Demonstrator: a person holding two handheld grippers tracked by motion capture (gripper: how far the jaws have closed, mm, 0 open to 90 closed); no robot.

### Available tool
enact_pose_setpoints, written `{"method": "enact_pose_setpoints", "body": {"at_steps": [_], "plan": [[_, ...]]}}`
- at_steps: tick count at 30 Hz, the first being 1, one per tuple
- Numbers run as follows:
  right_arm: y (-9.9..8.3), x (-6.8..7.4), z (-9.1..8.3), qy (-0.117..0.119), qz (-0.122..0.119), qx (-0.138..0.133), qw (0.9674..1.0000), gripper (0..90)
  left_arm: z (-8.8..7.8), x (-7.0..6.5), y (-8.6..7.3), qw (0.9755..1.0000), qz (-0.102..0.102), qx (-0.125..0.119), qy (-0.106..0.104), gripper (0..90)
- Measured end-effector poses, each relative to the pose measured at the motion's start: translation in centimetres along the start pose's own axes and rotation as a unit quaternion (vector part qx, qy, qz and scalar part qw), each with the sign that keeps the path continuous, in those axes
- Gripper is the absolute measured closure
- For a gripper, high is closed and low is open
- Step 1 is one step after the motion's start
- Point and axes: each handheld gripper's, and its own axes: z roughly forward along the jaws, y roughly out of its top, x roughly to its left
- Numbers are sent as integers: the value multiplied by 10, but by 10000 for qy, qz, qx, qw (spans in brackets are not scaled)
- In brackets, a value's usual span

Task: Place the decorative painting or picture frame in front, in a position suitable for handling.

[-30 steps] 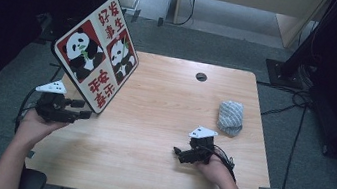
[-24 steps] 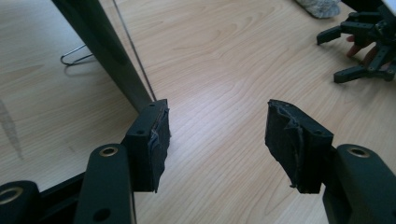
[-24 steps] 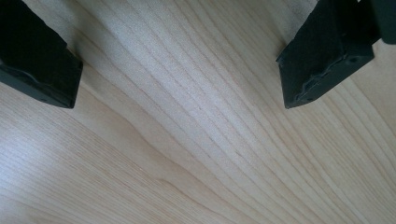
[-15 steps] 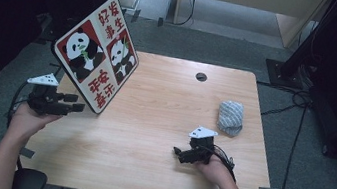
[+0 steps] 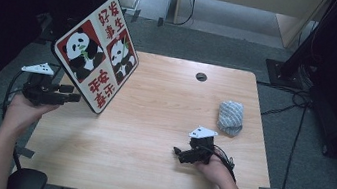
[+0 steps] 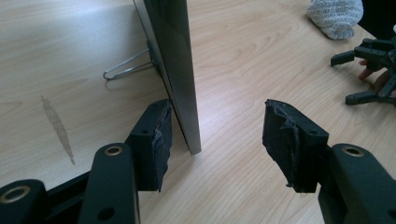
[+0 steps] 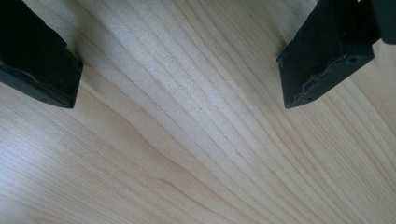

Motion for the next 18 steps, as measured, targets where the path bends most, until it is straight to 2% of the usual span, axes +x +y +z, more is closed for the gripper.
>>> {"method": "enact_pose_setpoints", "body": {"at_steps": [7,11,18], "plan": [[0,0,0,1,-6,-3,10000,0,-7,3,17,9999,-17,-101,17,429],[0,0,0,5,-11,-2,10000,0,-10,5,25,9999,-27,-134,71,434],[0,0,0,0,-6,-1,10000,0,-19,7,49,9995,-41,-239,215,435]]}}
